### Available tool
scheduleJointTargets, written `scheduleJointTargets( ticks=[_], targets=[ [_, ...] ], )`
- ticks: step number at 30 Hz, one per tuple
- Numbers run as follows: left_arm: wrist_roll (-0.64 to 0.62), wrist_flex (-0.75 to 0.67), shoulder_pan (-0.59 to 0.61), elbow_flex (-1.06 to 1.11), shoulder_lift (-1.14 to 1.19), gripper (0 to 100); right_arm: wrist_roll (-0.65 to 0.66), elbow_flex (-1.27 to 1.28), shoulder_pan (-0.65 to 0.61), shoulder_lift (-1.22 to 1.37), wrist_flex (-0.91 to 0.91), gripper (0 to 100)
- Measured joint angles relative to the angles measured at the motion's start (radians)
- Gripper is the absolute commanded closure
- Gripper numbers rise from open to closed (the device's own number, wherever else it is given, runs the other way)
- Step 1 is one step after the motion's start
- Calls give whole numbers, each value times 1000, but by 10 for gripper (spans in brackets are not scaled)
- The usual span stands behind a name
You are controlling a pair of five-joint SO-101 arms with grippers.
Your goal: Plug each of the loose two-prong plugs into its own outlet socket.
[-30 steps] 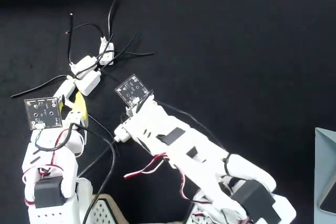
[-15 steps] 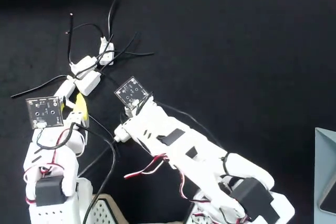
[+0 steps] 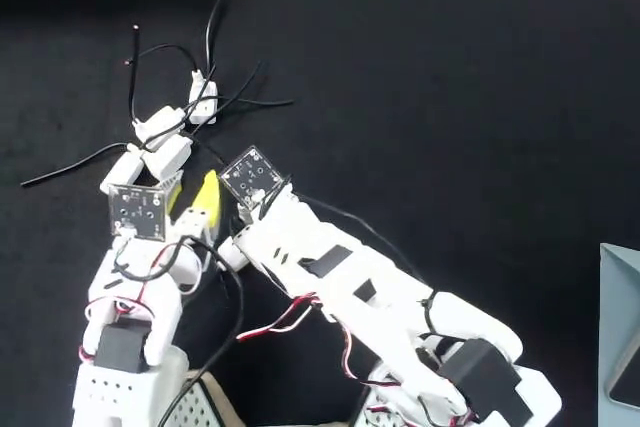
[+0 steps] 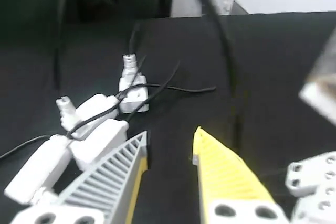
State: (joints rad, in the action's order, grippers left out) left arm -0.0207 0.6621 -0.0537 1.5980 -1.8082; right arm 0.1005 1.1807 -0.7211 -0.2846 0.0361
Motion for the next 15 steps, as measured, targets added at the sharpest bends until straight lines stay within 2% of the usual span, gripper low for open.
scheduleJointTargets(
  ticks=[15],
  targets=[
    [28, -12, -92, 0, 0, 852, 0, 20, 2, -26, 0, 987]
  ],
)
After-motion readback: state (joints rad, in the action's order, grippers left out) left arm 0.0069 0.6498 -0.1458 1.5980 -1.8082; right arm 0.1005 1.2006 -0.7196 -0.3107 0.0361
